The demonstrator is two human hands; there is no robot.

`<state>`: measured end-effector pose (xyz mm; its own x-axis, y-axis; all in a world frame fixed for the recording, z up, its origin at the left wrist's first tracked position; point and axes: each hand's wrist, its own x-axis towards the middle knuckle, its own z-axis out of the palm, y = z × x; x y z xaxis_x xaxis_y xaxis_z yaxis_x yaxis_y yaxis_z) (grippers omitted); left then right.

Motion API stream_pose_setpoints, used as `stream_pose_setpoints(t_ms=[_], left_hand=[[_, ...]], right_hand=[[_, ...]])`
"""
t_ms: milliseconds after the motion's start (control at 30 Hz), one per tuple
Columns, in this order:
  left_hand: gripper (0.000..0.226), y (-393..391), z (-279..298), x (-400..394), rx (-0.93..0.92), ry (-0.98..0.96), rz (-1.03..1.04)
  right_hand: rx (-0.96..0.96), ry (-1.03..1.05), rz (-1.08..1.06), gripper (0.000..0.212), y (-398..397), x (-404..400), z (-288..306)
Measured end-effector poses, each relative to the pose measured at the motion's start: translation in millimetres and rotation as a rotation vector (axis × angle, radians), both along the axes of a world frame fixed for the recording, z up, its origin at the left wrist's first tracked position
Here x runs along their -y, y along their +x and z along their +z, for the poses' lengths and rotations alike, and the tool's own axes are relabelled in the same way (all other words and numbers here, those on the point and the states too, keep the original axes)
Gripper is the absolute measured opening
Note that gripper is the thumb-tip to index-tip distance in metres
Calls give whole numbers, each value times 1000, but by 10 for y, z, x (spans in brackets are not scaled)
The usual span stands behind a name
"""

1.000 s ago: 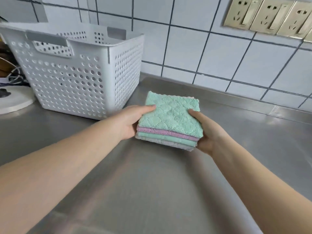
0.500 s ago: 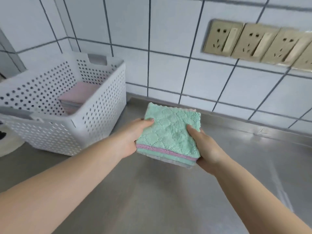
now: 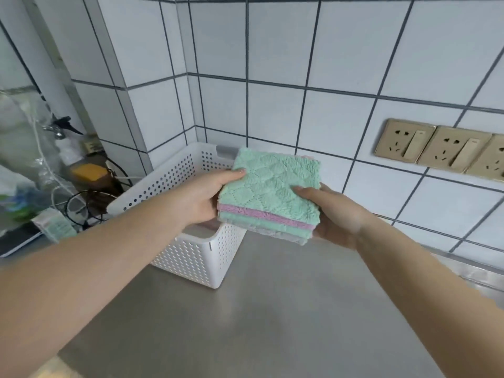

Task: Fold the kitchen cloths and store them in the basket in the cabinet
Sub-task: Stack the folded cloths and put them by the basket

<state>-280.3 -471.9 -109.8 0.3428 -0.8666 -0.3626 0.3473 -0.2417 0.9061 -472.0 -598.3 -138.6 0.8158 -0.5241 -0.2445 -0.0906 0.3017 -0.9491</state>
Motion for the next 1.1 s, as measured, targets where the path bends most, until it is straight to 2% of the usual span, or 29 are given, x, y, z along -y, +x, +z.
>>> stream_pose_setpoints(t_ms=[200,333,467,500,567,633,767,900,967,1100], left_hand=[[21,962,200,12,-62,-35,82],[20,1650,42,86,-113,16,62],[18,1990,-266,275,-86,115,40],[14,2026,-337,335,-51,118,57],[11,2145,-486,472,151,126,80],[17,2232,-610,588,377,157,60],[17,2416,-797,777,584,298,19],[40,2514,-1035,925,643,392,22],[41,2534,-1126,973,650,420,18],[35,2530,-1288,1017,706,418,50]], right_hand=[[20,39,-104,37,950,-53,206],[-33,95,-238,36,1565,-65,137],[-100,144,-409,14,2033,-85,-95],[-124,160,-451,9,2124,-80,-144],[-187,168,-521,8,2344,-46,-249],[-266,124,-551,19,2516,-4,-342],[-433,33,-583,33,2810,114,-554],[-511,39,-593,32,3006,239,-819],[-535,27,-587,36,3066,272,-908],[-547,-15,-593,32,3141,330,-1061]])
